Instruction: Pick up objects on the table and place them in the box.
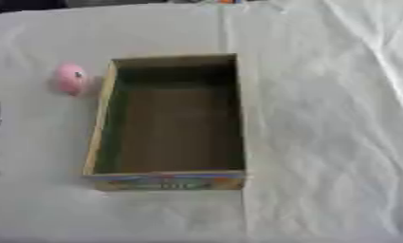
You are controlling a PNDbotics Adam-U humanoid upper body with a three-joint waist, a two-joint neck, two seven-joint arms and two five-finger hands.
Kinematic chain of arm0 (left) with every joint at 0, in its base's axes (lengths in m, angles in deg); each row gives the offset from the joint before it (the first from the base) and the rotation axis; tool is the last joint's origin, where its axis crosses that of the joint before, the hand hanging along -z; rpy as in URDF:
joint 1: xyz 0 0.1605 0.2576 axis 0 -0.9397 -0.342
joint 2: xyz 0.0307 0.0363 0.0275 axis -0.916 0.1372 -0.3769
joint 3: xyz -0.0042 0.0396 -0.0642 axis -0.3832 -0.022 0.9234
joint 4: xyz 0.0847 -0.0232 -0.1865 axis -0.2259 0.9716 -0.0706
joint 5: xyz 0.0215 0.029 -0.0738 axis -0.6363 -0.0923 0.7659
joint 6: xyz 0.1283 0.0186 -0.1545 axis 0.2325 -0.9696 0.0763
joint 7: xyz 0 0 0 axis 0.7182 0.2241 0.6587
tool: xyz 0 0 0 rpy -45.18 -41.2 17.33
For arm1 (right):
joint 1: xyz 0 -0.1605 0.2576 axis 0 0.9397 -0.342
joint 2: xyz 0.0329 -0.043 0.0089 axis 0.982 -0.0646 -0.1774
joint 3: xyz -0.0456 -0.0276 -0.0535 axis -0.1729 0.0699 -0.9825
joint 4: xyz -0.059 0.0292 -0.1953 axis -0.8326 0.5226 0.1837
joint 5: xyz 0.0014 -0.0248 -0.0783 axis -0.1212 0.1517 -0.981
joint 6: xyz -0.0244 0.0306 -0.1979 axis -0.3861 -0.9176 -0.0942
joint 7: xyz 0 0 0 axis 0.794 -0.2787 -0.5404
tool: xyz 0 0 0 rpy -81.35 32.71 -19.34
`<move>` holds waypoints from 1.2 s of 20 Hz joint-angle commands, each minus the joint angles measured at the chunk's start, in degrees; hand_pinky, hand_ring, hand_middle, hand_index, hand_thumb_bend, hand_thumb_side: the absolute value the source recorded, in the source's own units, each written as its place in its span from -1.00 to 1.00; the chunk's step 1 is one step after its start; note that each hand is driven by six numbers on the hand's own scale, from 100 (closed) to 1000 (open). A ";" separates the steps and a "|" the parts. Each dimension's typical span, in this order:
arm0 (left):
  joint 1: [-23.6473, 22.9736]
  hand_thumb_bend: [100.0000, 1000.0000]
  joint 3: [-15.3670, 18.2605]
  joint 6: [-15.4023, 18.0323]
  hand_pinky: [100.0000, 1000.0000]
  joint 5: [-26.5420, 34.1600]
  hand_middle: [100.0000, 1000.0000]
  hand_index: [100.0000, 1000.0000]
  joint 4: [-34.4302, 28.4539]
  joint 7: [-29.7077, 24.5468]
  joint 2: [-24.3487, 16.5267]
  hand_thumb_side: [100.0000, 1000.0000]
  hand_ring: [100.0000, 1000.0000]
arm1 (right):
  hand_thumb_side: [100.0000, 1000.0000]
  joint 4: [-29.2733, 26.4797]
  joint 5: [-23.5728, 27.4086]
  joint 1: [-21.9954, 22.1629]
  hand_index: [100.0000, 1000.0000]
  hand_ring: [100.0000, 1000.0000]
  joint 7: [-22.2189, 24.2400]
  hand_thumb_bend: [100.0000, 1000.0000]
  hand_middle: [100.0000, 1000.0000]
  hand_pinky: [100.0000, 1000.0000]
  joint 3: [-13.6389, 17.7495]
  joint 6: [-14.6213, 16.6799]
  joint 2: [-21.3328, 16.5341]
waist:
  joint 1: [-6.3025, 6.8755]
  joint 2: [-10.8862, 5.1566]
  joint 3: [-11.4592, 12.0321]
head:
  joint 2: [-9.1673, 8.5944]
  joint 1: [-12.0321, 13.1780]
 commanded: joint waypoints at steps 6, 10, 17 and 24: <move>0.46 -1.00 0.96 -0.25 0.02 -0.19 0.36 0.67 -0.85 -0.16 -2.30 0.89 0.15 | 1.00 -0.81 -0.09 -0.02 0.63 0.54 0.26 -1.00 0.44 0.13 0.75 0.07 -0.60 | -0.40 -1.59 0.11 | 0.34 0.04; 0.64 -1.00 0.97 -0.54 0.02 -0.68 0.36 0.67 -0.57 -0.48 -2.67 0.86 0.15 | 1.00 -0.81 -0.04 0.12 0.63 0.54 0.36 -1.00 0.44 0.13 0.78 -0.07 -0.53 | -0.38 -1.79 0.15 | 0.35 0.36; 5.70 -1.00 0.07 -3.82 0.03 -5.76 0.32 0.66 2.68 -5.20 -9.83 0.52 0.16 | 1.00 -0.81 -0.14 0.67 0.63 0.54 0.09 -1.00 0.43 0.14 0.92 -0.08 -0.92 | 0.01 -2.60 0.64 | 1.90 -0.40; 11.85 -1.00 -7.09 -7.20 0.07 -11.64 0.38 0.77 11.10 -11.08 -19.37 0.47 0.22 | 1.00 -0.81 -0.22 0.90 0.63 0.53 0.26 -1.00 0.43 0.14 0.66 -0.05 -1.38 | 0.42 -3.09 0.48 | 1.23 0.30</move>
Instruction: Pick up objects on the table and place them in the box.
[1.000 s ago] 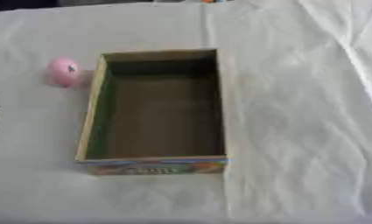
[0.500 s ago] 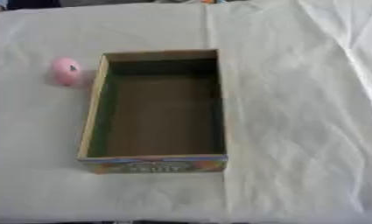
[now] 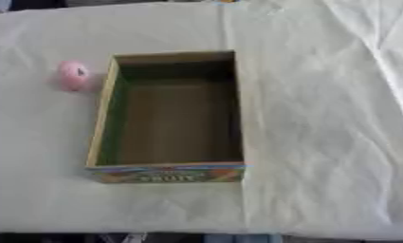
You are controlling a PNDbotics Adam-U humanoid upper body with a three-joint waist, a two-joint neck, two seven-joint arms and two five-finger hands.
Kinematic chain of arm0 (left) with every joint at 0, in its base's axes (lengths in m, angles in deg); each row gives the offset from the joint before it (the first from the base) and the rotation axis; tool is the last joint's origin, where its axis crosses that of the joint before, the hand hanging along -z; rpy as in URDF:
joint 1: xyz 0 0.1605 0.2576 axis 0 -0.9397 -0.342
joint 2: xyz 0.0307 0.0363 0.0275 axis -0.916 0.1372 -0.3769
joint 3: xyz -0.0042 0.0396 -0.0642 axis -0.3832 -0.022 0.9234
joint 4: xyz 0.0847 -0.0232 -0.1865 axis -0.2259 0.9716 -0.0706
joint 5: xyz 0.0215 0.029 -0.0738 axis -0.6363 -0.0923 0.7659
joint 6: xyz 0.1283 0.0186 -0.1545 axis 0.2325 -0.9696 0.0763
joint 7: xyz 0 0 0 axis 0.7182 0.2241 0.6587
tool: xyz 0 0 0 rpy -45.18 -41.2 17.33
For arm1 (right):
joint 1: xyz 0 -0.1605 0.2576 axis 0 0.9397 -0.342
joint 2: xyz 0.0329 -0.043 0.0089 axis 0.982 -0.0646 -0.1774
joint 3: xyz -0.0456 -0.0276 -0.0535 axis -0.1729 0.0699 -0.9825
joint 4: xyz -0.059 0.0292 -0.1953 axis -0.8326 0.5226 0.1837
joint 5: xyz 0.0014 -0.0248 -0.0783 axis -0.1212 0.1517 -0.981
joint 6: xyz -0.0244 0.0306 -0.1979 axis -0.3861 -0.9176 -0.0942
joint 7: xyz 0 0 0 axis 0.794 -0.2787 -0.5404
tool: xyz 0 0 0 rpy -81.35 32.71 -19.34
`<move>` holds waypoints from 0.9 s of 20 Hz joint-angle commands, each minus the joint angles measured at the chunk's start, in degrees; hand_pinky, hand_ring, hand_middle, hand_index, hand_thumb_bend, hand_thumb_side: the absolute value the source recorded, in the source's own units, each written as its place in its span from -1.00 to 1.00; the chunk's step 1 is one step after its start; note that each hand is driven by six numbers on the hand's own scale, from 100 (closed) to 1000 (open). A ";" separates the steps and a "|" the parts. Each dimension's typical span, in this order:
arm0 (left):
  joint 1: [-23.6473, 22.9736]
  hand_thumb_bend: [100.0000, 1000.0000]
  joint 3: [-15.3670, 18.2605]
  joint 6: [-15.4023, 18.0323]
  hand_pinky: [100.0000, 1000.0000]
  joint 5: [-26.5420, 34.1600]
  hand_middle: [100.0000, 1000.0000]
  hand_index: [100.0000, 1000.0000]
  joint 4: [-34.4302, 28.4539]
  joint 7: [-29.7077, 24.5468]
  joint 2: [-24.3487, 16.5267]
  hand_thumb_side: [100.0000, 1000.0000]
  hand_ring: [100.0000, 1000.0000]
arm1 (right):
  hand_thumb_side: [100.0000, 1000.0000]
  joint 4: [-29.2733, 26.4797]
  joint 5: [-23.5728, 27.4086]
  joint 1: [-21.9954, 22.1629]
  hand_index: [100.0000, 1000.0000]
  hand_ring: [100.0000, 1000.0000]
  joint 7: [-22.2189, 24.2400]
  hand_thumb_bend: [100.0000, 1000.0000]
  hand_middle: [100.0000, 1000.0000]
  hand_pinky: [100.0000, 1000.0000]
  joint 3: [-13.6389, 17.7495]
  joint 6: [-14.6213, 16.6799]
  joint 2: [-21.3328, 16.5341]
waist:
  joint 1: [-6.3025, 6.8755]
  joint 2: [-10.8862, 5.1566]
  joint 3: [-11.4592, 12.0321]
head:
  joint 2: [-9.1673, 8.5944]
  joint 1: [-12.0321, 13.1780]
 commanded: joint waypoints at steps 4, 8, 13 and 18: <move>5.74 -1.00 -7.70 -1.76 0.13 -5.47 0.44 0.88 7.92 -5.42 -10.52 0.71 0.31 | 1.00 -0.81 -0.22 -0.35 0.63 0.53 0.09 -1.00 0.43 0.14 0.26 0.01 -1.82 | -0.07 -1.45 -0.38 | -0.71 0.80; 9.71 -0.42 -12.77 -1.63 0.22 -8.94 0.50 0.95 13.56 -8.89 -12.50 0.92 0.42 | 1.00 -0.81 -0.21 -0.35 0.62 0.53 0.12 -1.00 0.43 0.14 0.09 -0.03 -2.04 | 0.08 -1.66 -0.39 | -0.87 0.69; 14.11 -0.16 -17.52 -1.39 0.25 -13.07 0.55 0.98 20.28 -13.02 -10.56 0.89 0.47 | 1.00 -0.81 -0.17 -0.28 0.62 0.53 0.21 -1.00 0.43 0.14 -0.05 -0.19 -2.00 | 0.06 -1.85 -0.37 | -0.91 0.30; 17.64 0.02 -21.61 -1.45 0.28 -17.35 0.56 1.00 27.23 -17.30 -7.05 0.82 0.52 | 1.00 -0.81 -0.13 -0.25 0.62 0.53 0.32 -1.00 0.42 0.14 -0.14 -0.35 -1.83 | 0.07 -1.78 -0.55 | -1.12 0.32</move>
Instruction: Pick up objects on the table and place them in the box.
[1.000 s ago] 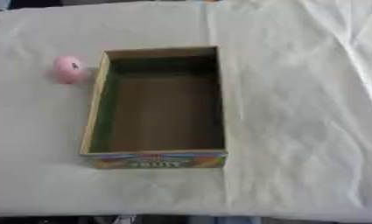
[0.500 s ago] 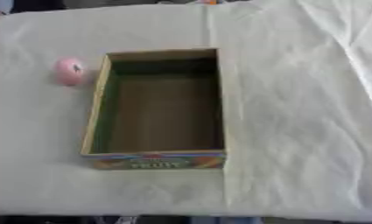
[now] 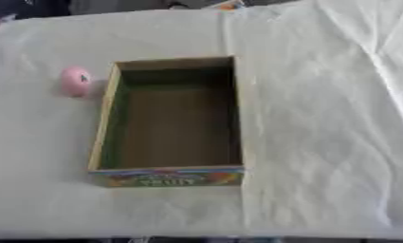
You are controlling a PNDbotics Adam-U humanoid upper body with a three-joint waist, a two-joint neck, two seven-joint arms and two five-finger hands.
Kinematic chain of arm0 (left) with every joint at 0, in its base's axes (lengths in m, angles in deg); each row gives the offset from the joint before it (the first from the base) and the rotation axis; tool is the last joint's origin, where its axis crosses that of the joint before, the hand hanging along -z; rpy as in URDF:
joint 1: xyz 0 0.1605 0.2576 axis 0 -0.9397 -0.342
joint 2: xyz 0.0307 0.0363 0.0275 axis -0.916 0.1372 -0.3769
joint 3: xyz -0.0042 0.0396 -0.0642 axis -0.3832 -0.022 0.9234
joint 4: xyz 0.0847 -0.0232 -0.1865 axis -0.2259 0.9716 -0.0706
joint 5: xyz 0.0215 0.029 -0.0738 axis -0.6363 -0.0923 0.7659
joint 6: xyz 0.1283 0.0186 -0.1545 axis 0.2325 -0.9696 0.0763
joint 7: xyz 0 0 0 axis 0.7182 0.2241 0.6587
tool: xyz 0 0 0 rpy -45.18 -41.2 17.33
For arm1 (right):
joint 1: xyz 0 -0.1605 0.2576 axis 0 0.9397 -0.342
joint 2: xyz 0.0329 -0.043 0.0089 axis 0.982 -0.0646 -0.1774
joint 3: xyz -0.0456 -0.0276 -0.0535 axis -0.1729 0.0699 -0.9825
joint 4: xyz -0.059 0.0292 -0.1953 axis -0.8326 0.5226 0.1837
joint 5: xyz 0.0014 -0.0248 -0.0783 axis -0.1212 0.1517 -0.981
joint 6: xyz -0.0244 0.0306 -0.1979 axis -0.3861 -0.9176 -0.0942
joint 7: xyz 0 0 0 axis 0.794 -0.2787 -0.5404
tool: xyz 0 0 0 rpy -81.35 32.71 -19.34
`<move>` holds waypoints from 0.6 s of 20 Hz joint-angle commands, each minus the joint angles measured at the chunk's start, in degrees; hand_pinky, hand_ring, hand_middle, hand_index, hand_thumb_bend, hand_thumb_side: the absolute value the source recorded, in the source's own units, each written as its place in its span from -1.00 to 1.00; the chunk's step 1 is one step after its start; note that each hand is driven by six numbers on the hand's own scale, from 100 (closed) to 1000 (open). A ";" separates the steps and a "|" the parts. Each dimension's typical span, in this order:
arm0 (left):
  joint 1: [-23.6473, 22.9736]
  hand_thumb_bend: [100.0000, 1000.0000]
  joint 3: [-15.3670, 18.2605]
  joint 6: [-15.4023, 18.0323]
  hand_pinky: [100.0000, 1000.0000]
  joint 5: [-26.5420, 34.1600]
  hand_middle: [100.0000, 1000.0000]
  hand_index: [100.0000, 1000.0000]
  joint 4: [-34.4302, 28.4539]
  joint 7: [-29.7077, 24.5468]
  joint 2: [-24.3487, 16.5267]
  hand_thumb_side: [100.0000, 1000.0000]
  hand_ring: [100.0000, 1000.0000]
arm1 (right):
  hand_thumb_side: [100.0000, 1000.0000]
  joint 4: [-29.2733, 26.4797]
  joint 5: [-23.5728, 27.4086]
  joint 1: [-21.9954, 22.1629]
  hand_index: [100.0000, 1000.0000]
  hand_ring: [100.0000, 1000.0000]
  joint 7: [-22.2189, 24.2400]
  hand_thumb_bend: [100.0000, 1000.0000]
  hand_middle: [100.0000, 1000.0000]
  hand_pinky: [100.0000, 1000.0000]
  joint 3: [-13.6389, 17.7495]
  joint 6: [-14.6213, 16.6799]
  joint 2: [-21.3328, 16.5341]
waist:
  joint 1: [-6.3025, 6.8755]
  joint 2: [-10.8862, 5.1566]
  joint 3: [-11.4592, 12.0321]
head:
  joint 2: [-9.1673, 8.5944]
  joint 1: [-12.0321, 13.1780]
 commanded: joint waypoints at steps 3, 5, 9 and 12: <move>3.60 0.01 -2.33 0.89 0.28 -4.51 0.56 1.00 6.67 -4.37 1.79 0.82 0.52 | 1.00 -0.81 -0.12 -0.30 0.62 0.53 0.14 -1.00 0.42 0.14 0.18 -0.19 -1.66 | -0.15 -0.99 -0.02 | -0.76 0.22; 4.63 0.01 -2.90 2.10 0.27 -6.12 0.57 1.00 9.30 -5.99 2.64 0.75 0.53 | 1.00 -0.81 -0.13 -0.33 0.62 0.53 0.19 -1.00 0.42 0.14 0.16 -0.27 -1.62 | -0.10 -0.90 -0.02 | -0.87 0.27; 6.22 0.02 -3.69 4.19 0.27 -9.59 0.60 1.00 14.94 -9.45 3.64 0.63 0.55 | 1.00 -0.81 -0.14 -0.44 0.62 0.53 0.45 -1.00 0.42 0.14 0.01 -0.47 -1.49 | -0.03 -0.81 -0.03 | -0.94 0.33; 7.11 -0.18 -2.48 6.25 0.27 -12.11 0.65 1.00 18.95 -11.98 4.13 0.54 0.56 | 1.00 -0.81 -0.19 -0.31 0.62 0.53 0.48 -1.00 0.41 0.14 0.03 -0.64 -1.40 | -0.08 -0.75 0.04 | -1.10 0.23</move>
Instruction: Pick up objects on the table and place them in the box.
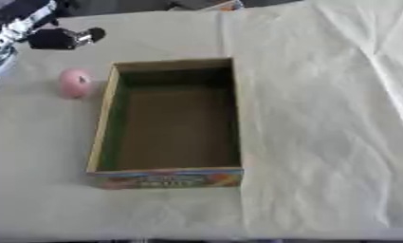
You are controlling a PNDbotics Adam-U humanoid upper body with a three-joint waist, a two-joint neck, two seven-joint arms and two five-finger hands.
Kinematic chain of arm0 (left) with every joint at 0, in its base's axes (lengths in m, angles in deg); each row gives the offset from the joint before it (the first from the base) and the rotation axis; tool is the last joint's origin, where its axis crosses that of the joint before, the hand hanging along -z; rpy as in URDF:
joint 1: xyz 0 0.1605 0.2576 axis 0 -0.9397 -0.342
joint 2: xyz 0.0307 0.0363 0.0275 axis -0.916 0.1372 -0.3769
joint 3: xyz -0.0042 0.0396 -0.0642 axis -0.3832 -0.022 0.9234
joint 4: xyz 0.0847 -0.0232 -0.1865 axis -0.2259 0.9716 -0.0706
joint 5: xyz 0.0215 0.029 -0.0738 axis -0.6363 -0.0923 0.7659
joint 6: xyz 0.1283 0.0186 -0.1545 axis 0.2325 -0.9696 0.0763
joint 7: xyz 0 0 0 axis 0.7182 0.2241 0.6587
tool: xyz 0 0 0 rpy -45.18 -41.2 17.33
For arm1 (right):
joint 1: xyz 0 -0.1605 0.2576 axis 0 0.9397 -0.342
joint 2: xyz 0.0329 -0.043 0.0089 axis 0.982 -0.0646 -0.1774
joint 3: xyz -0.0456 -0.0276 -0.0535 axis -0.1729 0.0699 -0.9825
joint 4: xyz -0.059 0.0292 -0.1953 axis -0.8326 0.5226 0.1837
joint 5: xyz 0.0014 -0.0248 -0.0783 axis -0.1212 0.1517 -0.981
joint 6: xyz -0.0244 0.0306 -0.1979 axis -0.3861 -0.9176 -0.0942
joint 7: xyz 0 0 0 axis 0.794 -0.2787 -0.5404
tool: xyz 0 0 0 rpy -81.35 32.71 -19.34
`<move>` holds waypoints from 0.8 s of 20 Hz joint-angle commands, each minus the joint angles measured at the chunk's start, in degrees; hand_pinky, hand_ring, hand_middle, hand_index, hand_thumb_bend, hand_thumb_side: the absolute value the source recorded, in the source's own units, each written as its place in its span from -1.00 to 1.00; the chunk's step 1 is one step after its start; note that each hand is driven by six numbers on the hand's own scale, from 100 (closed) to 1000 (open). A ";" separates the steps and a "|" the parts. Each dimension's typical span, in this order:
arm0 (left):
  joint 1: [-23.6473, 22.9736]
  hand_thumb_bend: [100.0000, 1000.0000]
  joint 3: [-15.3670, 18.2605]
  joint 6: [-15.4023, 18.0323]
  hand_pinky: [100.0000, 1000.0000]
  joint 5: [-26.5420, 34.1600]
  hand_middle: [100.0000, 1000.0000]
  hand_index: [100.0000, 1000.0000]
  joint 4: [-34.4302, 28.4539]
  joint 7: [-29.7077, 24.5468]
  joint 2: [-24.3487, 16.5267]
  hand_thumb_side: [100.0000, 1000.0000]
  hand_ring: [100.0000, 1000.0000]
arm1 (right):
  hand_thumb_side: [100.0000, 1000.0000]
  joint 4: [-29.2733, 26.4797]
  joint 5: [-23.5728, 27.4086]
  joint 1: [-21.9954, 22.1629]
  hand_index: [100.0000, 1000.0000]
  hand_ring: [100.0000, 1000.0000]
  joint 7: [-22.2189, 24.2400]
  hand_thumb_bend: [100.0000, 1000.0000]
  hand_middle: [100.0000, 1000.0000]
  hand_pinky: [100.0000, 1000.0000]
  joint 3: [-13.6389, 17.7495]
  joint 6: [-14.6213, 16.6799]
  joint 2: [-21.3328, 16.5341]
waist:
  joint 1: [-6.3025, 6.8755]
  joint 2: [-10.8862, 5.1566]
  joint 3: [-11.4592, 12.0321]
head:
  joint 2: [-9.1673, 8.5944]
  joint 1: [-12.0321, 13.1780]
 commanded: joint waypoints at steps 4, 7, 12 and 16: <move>1.97 -0.38 4.20 4.69 0.29 -5.28 0.66 1.00 4.72 -5.18 -1.53 0.28 0.58 | 1.00 -0.81 -0.29 -0.20 0.62 0.52 0.07 -1.00 0.41 0.15 0.27 -0.33 -1.42 | -0.18 -0.78 0.30 | -0.72 -0.07; 1.67 -0.38 4.59 6.69 0.32 -7.78 0.70 1.00 5.76 -7.68 -2.63 0.15 0.61 | 1.00 -0.81 -0.35 -0.25 0.62 0.52 0.20 -1.00 0.41 0.15 0.19 -0.42 -1.44 | -0.12 -0.69 0.43 | -0.70 -0.11; 1.19 0.23 4.38 8.60 0.35 -12.51 0.76 1.00 7.27 -12.41 -3.56 0.37 0.64 | 1.00 -0.81 -0.48 -0.26 0.61 0.52 0.42 -1.00 0.40 0.15 0.08 -0.64 -1.37 | -0.15 -0.56 0.50 | -0.69 -0.04; 1.55 0.50 5.84 9.64 0.35 -16.34 0.70 1.00 7.71 -16.24 -3.04 0.48 0.63 | 1.00 -0.81 -0.43 -0.23 0.60 0.52 0.08 -1.00 0.39 0.15 0.17 -0.74 -1.24 | -0.26 -0.54 0.47 | -0.74 -0.05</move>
